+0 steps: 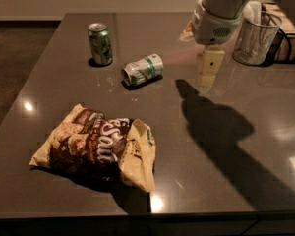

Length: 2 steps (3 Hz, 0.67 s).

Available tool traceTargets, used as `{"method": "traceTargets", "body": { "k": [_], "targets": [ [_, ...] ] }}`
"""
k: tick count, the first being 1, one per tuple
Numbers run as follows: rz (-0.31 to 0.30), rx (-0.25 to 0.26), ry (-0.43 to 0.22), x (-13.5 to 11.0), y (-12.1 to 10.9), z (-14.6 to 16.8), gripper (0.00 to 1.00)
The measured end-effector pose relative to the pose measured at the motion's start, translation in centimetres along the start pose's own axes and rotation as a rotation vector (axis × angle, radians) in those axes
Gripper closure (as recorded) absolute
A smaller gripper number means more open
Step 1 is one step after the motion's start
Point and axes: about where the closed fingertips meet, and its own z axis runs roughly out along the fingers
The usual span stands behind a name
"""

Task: Place 7up can upright

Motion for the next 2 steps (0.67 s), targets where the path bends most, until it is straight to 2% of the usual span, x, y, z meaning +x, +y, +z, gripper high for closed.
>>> {"method": "traceTargets", "body": {
  "k": [1, 2],
  "targets": [
    [-0.091, -0.03, -0.012, -2.1, -2.9, 3.1, 0.0],
    [-0.156, -0.034, -0.034, -4.3, -5.1, 4.5, 0.0]
  ]
}}
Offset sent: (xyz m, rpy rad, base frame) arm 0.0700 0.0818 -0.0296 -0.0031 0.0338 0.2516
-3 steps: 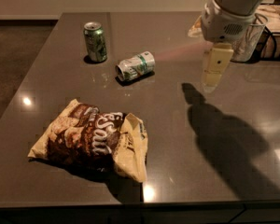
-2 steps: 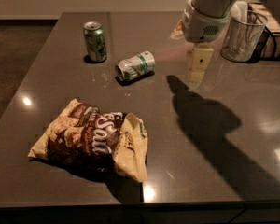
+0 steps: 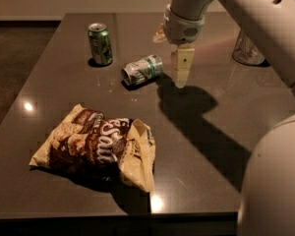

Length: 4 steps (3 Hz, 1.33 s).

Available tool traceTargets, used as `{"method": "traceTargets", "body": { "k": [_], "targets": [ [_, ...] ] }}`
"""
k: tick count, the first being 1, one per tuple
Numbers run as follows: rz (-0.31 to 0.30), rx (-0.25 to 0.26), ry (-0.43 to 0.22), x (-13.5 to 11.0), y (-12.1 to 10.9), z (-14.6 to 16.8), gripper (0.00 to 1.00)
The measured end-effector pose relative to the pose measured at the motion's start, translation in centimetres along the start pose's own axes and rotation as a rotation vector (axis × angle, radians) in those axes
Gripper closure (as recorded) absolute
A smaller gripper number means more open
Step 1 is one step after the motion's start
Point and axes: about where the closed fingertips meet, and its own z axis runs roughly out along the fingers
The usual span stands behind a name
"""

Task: Place 7up can upright

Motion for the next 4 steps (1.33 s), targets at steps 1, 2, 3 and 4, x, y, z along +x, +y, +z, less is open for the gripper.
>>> {"method": "traceTargets", "body": {
  "k": [1, 2, 3, 4],
  "targets": [
    [-0.075, 0.001, -0.027, -2.8, -1.6, 0.7, 0.0],
    [-0.129, -0.023, -0.021, -4.8, -2.3, 2.1, 0.0],
    [-0.156, -0.052, 0.001, -5.6, -2.5, 3.7, 0.0],
    [-0.18, -0.082, 0.036, -6.5, -2.1, 5.3, 0.0]
  ]
}}
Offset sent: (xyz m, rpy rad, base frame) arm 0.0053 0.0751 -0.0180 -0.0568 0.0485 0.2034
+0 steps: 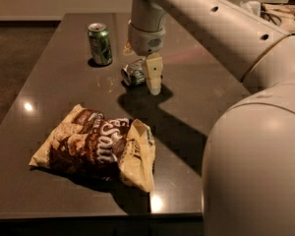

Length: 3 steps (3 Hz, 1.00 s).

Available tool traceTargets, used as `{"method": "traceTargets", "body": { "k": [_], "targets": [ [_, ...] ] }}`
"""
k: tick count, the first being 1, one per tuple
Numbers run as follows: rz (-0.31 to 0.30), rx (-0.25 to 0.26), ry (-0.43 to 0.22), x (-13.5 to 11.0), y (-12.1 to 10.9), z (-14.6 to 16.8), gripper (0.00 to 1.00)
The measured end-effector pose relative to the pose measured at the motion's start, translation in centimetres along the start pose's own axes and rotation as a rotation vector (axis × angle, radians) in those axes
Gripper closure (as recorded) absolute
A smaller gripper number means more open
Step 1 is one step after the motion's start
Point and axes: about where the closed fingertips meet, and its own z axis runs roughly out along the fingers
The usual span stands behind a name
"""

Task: Place 7up can upright

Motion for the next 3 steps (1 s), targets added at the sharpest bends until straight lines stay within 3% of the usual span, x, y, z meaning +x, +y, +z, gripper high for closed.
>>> {"method": "traceTargets", "body": {
  "k": [2, 3],
  "targets": [
    [0.025, -0.063, 0.071, -0.19, -0.42, 1.74, 0.41],
    [0.067, -0.064, 0.056, -0.16, -1.12, 1.08, 0.64]
  ]
}}
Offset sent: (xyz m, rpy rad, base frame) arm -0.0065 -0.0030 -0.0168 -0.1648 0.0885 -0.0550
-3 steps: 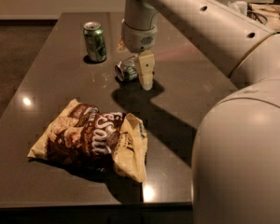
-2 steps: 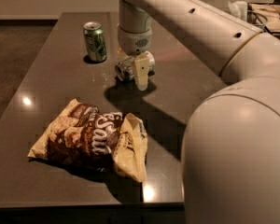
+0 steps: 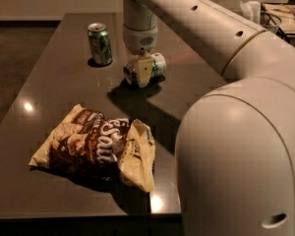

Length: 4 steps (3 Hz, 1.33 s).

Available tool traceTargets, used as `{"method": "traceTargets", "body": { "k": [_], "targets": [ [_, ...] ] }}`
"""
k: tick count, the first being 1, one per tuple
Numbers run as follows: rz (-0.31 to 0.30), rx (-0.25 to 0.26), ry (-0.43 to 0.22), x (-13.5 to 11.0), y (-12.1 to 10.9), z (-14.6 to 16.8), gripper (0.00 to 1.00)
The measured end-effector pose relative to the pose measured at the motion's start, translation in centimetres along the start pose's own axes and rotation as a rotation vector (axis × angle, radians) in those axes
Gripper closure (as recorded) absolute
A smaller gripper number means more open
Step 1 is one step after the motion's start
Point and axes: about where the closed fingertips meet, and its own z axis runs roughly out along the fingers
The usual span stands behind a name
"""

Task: Place 7up can upright

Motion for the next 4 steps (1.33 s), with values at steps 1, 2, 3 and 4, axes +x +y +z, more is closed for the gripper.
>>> {"method": "traceTargets", "body": {
  "k": [1, 2, 3, 4],
  "targets": [
    [0.108, 0.058, -0.109, 0.7, -0.3, -3.2, 0.88],
    [0.217, 0.125, -0.26, 1.1, 0.3, -7.0, 1.0],
    [0.345, 0.167, -0.437, 1.6, 1.4, -9.3, 1.0],
    [0.49, 0.216, -0.655, 2.7, 2.5, -10.4, 1.0]
  ]
}}
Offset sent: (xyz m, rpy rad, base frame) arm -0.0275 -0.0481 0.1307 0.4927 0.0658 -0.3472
